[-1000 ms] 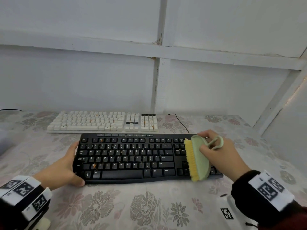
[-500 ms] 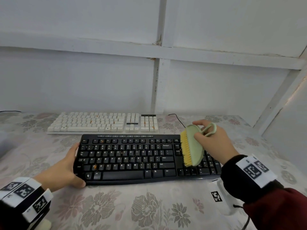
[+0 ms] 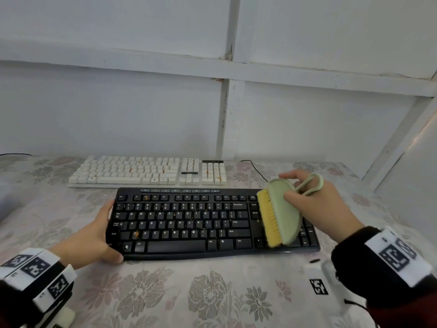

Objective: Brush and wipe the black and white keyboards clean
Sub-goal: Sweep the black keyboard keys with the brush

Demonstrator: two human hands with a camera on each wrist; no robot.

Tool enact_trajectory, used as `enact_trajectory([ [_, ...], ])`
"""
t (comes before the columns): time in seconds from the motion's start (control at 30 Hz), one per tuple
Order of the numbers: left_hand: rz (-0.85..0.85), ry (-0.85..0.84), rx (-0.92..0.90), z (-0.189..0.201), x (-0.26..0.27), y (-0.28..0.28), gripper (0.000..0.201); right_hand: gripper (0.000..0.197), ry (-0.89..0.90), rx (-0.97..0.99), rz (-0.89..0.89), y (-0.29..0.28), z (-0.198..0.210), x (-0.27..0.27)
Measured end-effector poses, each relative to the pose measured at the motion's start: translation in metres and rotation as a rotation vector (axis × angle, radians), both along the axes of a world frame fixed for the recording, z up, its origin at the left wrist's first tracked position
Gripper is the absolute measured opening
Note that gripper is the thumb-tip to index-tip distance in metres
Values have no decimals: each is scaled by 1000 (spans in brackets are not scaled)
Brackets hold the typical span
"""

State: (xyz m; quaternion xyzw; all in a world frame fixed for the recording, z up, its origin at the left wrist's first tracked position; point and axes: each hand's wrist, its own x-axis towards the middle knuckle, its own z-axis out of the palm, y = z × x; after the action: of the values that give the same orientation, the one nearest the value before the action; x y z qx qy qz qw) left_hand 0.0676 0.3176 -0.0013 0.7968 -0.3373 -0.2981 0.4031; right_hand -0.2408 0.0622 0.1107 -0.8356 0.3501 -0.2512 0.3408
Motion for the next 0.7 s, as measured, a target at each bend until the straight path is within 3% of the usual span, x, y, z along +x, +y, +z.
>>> enact_trajectory([
  [0.2,0,-10,18,1,-1,0,120,30,21,-9,-41,-10,-12,15],
  [0.43,-3,27,28,2,-2,0,126,28,146,76,81,15,-37,-16],
  [0.7,8,34,17,1,-1,0,128,28,-8,-2,-3,-3,0,-6],
])
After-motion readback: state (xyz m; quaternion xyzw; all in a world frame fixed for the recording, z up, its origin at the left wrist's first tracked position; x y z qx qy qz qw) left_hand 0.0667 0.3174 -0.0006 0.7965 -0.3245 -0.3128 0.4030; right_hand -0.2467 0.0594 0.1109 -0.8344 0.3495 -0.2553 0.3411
